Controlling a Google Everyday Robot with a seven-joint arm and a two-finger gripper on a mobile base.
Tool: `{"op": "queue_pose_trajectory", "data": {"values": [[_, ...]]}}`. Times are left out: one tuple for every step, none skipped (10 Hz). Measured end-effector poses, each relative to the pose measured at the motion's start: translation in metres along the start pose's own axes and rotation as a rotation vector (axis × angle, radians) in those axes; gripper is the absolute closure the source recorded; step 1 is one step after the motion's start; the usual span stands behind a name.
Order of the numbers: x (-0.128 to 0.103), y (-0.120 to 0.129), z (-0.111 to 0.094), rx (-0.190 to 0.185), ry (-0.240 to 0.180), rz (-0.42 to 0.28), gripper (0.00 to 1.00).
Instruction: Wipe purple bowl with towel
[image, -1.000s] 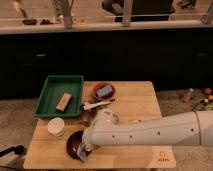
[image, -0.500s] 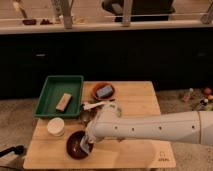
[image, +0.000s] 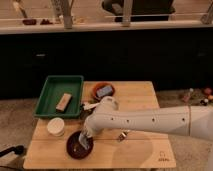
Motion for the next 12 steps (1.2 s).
{"op": "queue_pose_trajectory", "data": {"values": [[-0.003, -0.004, 0.003, -0.005, -0.005, -0.009, 1.00], [-0.010, -0.009, 0.008, -0.010, -0.012, -0.025, 1.00], [-0.017, -0.013, 0.012, -0.014, -0.018, -0.040, 1.00], [-0.029, -0.018, 0.018, -0.019, -0.026, -0.065, 1.00], [-0.040, -0.022, 0.021, -0.025, -0.033, -0.092, 1.00], [-0.049, -0.024, 0.023, -0.030, -0.039, -0.118, 1.00], [-0.059, -0.026, 0.026, -0.035, -0.046, -0.142, 1.00], [-0.070, -0.027, 0.028, -0.040, -0.051, -0.167, 1.00], [-0.075, -0.025, 0.027, -0.043, -0.052, -0.185, 1.00], [-0.076, -0.023, 0.025, -0.043, -0.051, -0.194, 1.00], [-0.077, -0.019, 0.023, -0.045, -0.050, -0.199, 1.00], [-0.078, -0.013, 0.020, -0.046, -0.050, -0.203, 1.00]]}}
